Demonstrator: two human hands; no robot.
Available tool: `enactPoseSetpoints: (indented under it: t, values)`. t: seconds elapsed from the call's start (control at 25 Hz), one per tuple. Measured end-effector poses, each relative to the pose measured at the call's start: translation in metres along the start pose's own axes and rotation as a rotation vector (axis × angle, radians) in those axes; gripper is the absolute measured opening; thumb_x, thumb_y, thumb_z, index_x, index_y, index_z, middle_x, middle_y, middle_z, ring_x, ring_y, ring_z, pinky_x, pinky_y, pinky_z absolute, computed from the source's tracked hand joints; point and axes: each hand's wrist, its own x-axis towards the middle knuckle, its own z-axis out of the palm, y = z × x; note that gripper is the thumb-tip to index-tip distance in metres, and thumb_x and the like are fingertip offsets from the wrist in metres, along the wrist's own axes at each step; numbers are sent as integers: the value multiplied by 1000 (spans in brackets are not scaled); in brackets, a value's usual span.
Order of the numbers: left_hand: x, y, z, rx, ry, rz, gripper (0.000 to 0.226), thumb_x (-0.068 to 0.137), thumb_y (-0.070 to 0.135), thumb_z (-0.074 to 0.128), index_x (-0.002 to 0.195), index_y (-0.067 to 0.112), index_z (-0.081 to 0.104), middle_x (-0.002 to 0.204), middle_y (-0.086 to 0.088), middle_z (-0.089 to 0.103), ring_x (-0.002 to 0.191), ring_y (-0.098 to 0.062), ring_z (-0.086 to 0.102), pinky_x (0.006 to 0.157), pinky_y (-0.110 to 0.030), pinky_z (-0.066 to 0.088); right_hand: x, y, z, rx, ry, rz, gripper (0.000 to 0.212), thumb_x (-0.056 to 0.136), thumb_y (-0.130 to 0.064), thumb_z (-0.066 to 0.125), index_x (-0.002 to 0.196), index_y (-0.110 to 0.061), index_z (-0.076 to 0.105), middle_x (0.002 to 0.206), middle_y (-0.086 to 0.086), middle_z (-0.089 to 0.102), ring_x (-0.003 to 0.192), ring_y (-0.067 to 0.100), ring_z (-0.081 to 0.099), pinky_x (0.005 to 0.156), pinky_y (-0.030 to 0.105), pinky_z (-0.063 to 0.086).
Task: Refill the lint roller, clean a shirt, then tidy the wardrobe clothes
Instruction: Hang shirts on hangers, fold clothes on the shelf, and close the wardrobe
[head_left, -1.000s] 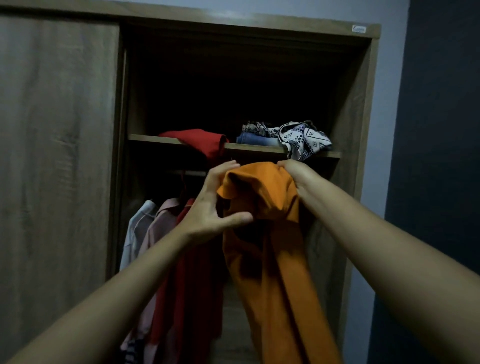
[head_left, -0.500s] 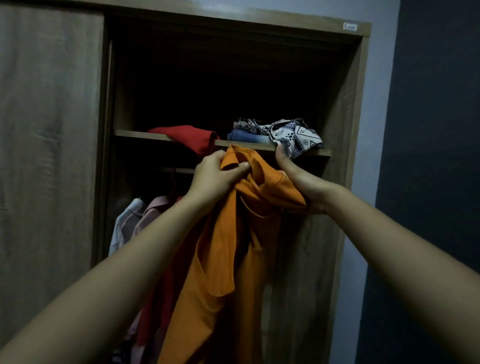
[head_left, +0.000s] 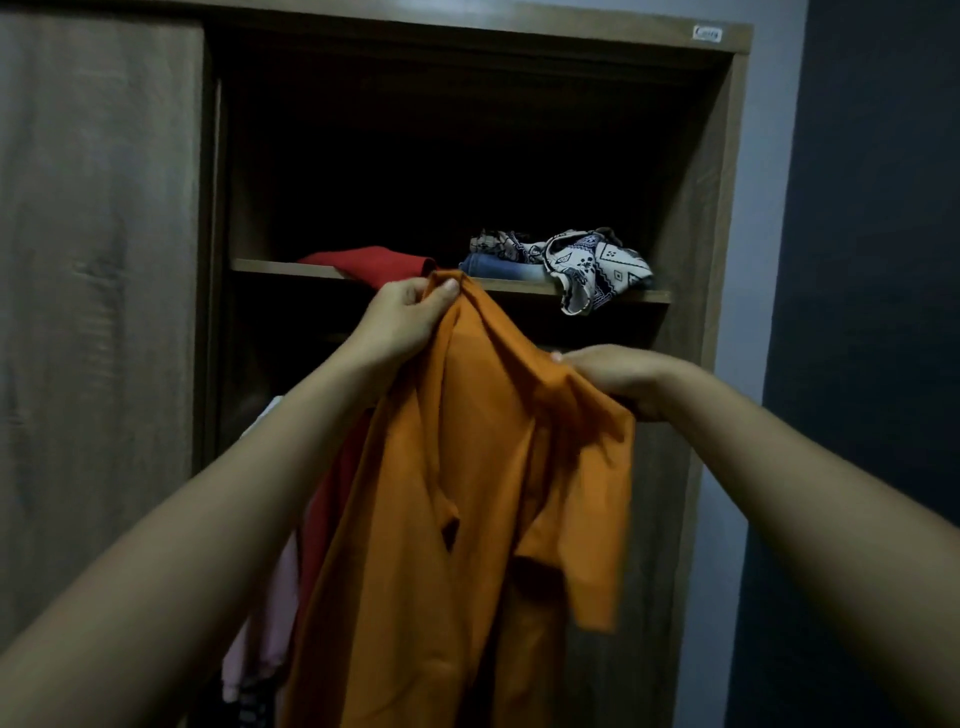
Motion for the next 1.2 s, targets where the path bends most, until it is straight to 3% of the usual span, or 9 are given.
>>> enactPoseSetpoints:
  t: [0.12,0.28,0.36,0.44,0.56,0.72,0.96,1.08,1.2]
  values:
    - [8,-1,-10,3,169,5,33,99,40,40,77,19,52,64,0,47,57,-15,49,54,-25,41,-2,-1,5,259,-88,-79,77,70,-73,48,116,-13,57,99,7,67,90,24,65,84,35,53]
    - [11,-1,-31,-58,308,31,28,98,40,41,79,22,52,69,0,51,63,-15,55,58,-29,46,-7,22,22,-149,-174,-157,37,80,-21,72,114,-12,60,109,8,68,93,20,66,86,32,54]
    - [7,0,-43,-57,226,0,23,96,39,46,83,24,57,78,-4,58,71,-19,61,67,-33,50,-2,41,22,-275,-206,-88,23,88,-22,63,108,-11,61,105,9,66,94,21,64,87,34,51]
    - [3,0,-53,-46,18,-23,19,94,39,51,90,24,62,85,-5,61,80,-21,63,71,-32,52,3,48,16,-312,-80,-87,25,91,-16,58,116,-15,59,110,7,61,98,20,61,88,34,49]
    - [-7,1,-46,-46,-238,-1,17,95,28,50,89,18,62,80,-1,58,73,-12,59,69,-24,48,3,37,23,-41,140,-280,52,79,-23,71,125,-27,48,120,5,54,109,17,56,94,33,47]
    - [-15,-6,-15,-66,-265,17,16,86,19,65,85,15,51,70,-4,50,67,-17,52,61,-26,43,3,3,59,230,95,-418,83,66,-44,71,138,-23,34,127,3,53,116,17,54,98,34,45]
    - [-39,-43,-31,127,-195,28,17,85,27,66,93,13,60,90,-6,64,83,-20,64,78,-39,53,17,-14,73,165,132,-432,12,92,-26,55,98,-21,64,94,2,66,98,22,64,87,37,52]
    - [-67,-84,-31,269,-322,-16,13,87,16,61,99,19,65,98,1,67,91,-11,66,84,-35,53,19,-20,76,180,133,-397,17,96,-27,48,87,-23,62,83,2,65,88,22,65,82,34,51]
    - [-89,-125,-49,278,-433,-255,18,86,9,61,101,17,66,100,-5,70,88,-14,68,83,-34,55,25,-18,67,256,195,-305,23,96,-22,44,79,-20,59,74,3,59,79,24,59,84,39,47]
